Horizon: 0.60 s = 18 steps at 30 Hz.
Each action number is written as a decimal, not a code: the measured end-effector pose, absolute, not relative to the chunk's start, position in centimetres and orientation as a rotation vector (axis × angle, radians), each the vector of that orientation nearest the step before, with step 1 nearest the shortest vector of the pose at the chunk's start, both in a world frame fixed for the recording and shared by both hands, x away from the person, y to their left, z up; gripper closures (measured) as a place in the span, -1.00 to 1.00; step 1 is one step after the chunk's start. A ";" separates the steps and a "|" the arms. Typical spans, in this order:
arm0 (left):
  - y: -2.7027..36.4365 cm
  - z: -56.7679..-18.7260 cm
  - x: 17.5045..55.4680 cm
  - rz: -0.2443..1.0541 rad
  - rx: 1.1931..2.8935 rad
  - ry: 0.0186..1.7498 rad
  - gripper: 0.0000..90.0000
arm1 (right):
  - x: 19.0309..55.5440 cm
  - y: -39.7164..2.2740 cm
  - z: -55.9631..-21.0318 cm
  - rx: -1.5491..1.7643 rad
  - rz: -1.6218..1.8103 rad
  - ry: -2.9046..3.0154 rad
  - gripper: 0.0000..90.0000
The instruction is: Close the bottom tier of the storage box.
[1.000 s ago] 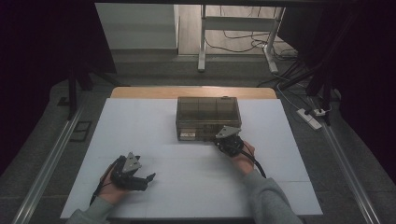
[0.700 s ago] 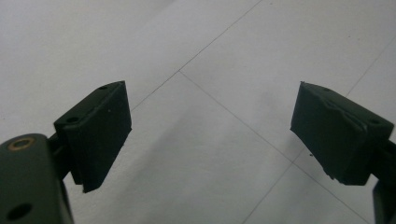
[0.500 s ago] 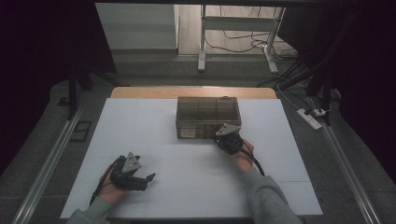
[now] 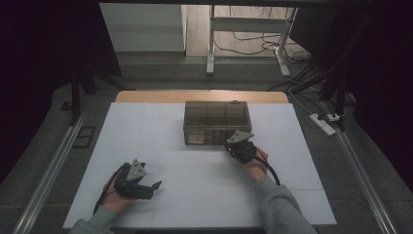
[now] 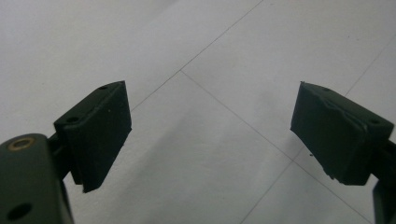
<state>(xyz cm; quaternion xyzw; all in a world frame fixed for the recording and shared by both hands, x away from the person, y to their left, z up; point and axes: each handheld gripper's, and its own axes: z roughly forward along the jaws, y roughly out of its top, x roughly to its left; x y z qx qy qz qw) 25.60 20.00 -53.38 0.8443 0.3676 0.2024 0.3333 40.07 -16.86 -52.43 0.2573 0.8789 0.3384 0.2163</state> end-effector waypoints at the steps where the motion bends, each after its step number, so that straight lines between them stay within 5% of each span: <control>1: 20.0 -53.4 25.6 0.527 2.204 0.959 -0.72 | 39.9 -17.0 -52.4 0.712 0.940 2.439 0.98; 18: 20.0 -53.3 25.6 0.528 2.201 0.965 -0.73 | 35.7 -21.7 -50.6 0.666 1.045 2.469 0.88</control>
